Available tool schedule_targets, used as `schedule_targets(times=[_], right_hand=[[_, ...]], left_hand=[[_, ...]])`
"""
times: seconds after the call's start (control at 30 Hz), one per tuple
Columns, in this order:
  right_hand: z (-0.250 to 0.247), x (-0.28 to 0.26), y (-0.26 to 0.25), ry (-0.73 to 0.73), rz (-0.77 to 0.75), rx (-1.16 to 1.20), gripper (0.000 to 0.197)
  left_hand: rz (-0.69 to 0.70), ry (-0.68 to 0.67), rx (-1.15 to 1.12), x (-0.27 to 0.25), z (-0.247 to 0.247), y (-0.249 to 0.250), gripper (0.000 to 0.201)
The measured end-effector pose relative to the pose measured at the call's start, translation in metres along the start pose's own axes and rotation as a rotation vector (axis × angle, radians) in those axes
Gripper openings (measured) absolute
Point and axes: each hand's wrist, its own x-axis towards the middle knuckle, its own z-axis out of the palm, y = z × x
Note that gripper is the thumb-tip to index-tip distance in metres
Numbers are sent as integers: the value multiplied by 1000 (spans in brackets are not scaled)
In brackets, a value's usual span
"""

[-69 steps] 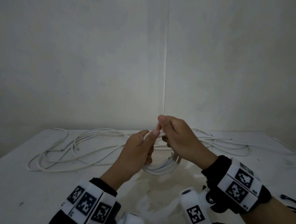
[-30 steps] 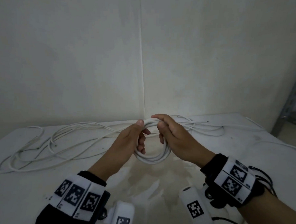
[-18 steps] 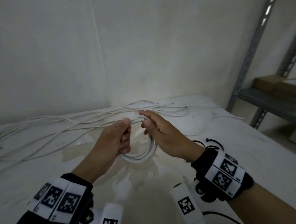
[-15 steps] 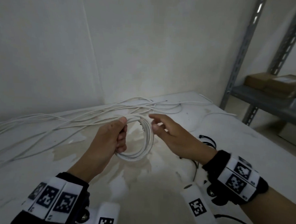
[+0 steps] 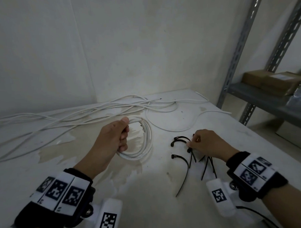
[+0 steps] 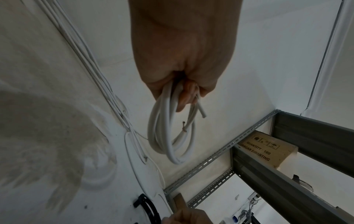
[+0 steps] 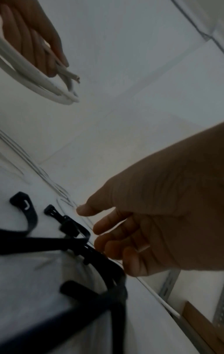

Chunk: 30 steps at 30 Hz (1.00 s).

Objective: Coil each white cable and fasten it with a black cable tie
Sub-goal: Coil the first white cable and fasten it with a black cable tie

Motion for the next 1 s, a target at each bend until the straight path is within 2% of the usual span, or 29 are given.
schedule_targets(times=[0.17,0.3,0.43,0.5,0.63,0.7,0.8,0.9,1.0], right_hand=[[11,15,-11,-84,21,-89,30],[11,23,-12,-64,37,-100,30],[5,21,-12,-11,-10,-63,33],[0,15,-20,72,-67,68,31],[-7,-8,-62,188,-264,501,12],[-7,-22,-88,134,-353,642,7],[0,-36,-120,-3,-428,706,13],[13,-39,-144,-91,-402,678,13],[26,-36,-163,-100,-325,719,14]], left_hand=[[0,20,30,5,-4,0,36],[3,31,34,7,-6,0,35],[8,36,7,9,-9,1,33],[17,46,-13,9,-10,2,33],[48,70,-30,8,-14,2,33],[71,92,-30,7,-19,2,33],[116,150,-30,4,-29,3,33],[184,218,-27,-1,-39,4,29],[253,275,-4,-6,-48,5,10]])
